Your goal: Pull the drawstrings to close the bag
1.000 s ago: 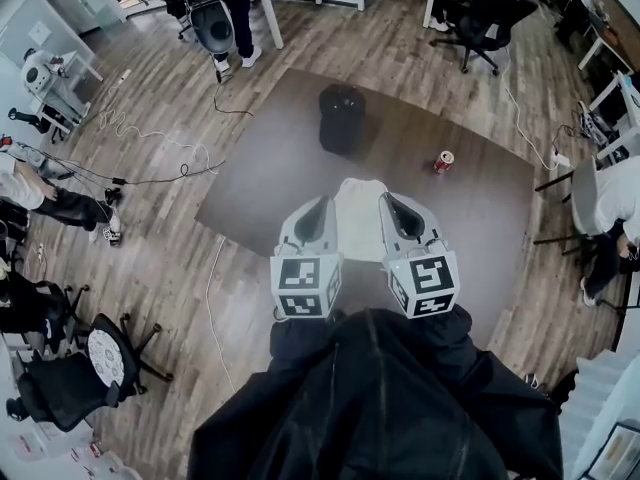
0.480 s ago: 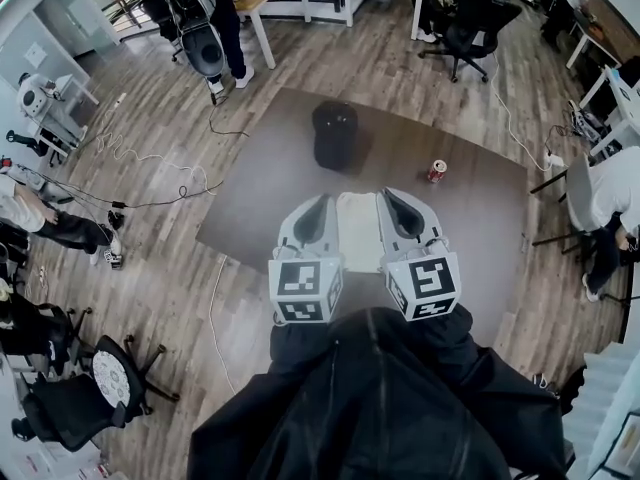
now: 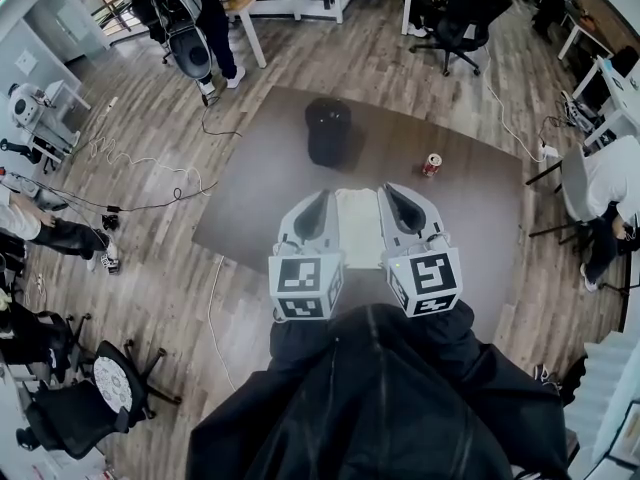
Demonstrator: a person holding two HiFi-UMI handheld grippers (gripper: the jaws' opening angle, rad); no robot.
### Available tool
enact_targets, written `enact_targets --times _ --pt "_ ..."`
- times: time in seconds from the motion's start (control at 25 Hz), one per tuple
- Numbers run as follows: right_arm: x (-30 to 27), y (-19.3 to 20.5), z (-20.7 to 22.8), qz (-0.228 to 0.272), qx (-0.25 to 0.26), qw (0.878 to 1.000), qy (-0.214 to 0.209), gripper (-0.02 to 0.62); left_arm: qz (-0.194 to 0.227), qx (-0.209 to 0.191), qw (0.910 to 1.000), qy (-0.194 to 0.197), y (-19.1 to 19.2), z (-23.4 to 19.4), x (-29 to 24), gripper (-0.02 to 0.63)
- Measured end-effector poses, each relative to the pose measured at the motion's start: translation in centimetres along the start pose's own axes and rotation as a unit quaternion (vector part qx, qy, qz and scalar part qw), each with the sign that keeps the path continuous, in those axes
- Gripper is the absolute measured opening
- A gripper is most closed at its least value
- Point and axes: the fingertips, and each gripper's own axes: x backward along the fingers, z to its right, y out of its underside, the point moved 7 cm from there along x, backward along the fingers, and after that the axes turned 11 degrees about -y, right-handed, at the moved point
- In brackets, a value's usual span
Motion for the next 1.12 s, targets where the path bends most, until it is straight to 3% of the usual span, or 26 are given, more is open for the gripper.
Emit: enact_targets --times 1.12 --pt "-0.42 0.4 -0.67 -0.005 0.008 1.0 0.009 0.023 -0.001 0.004 1.0 0.008 0.65 -0.53 -0.18 0.034"
